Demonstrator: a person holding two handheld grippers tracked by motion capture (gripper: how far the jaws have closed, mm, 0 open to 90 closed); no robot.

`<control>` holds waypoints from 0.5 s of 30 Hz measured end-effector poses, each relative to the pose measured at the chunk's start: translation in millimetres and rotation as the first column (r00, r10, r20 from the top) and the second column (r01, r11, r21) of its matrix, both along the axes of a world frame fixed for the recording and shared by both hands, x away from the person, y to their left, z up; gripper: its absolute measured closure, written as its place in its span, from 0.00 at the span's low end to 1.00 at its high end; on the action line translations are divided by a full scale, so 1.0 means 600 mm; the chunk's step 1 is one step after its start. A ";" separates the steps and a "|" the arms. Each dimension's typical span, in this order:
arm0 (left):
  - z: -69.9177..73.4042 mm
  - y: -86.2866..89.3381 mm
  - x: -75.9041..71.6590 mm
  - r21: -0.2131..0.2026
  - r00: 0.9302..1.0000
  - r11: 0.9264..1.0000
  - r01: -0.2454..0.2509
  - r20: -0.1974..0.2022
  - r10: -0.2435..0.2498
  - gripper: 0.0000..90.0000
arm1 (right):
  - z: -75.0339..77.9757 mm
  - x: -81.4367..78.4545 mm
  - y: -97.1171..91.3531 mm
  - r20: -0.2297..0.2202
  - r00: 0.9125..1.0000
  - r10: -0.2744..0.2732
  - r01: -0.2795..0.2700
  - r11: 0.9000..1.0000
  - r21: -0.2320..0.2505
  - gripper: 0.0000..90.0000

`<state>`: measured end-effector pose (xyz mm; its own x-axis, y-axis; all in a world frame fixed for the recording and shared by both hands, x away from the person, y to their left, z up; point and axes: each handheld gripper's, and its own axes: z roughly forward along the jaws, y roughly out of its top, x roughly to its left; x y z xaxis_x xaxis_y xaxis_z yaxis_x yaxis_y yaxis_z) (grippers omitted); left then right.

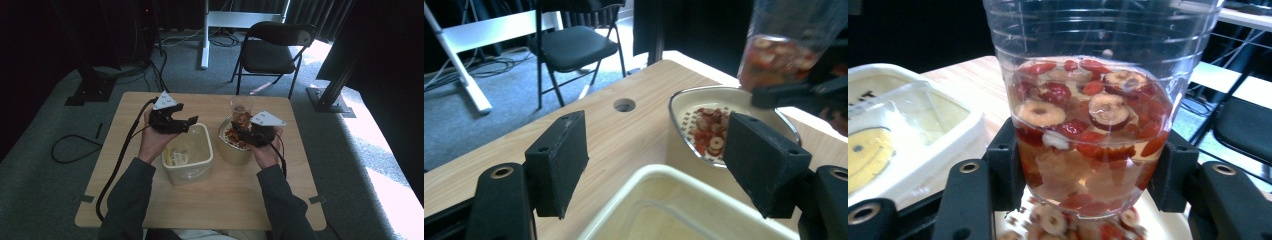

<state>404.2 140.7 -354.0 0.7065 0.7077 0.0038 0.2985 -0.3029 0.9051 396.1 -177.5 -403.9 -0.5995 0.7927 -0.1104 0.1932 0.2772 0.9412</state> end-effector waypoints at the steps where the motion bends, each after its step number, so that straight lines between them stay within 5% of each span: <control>1: -0.001 0.004 0.000 -0.008 1.000 1.000 -0.003 0.004 0.003 0.30 | 0.001 -0.001 -0.007 0.003 1.000 -0.005 0.005 1.000 0.000 0.47; 15: -0.030 0.058 -0.002 0.013 0.995 0.995 -0.098 -0.022 0.098 0.31 | 0.008 -0.007 -0.100 0.016 0.994 -0.112 0.113 0.994 -0.014 0.47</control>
<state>403.1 175.7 -372.0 0.6338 0.7735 -0.0025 0.3480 -0.2822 0.8940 391.7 -237.3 -399.0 -0.5048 0.8532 -0.1311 0.2098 0.2686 0.9401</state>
